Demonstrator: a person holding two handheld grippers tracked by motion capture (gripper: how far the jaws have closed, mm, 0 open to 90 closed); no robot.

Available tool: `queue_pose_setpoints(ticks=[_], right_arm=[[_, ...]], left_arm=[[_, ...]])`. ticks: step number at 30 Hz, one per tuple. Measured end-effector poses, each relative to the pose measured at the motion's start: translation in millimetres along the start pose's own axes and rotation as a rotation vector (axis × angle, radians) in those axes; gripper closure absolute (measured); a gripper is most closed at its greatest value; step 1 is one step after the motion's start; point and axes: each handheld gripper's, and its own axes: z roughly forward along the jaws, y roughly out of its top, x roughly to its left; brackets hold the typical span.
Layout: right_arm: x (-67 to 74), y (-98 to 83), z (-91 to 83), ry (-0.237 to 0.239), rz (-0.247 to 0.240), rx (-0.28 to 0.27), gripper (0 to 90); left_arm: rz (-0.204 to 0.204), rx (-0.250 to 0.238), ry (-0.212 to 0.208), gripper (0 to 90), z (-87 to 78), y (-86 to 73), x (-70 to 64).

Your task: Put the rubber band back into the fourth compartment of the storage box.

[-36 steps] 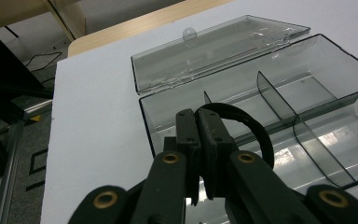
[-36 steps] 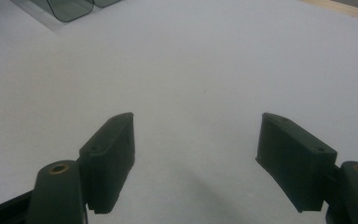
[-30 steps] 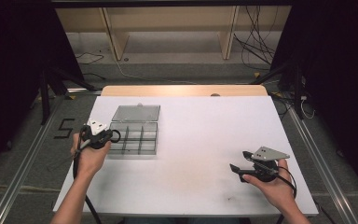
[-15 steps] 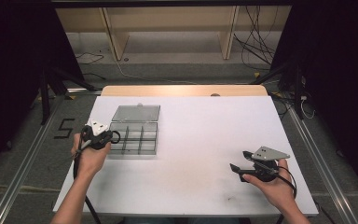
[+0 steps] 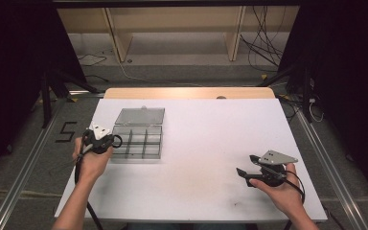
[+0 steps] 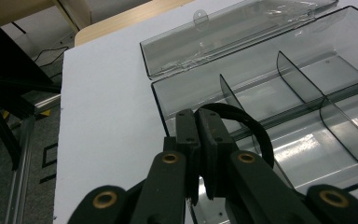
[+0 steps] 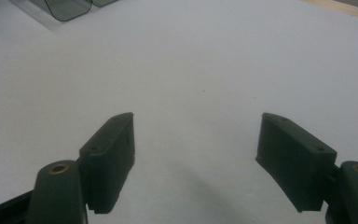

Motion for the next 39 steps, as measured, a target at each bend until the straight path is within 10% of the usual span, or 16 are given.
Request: queue_pose_setpoints(ticks=[19, 39], right_arm=[[0.1, -0.2, 0.0, -0.002, -0.003, 0.003, 28.4], [0.0, 0.0, 0.0, -0.001, -0.003, 0.002, 28.4]], left_arm=[[0.133, 0.048, 0.005, 86.0, 9.8, -6.6, -3.2], [0.18, 0.07, -0.01, 85.8, 14.0, -8.7, -4.1]])
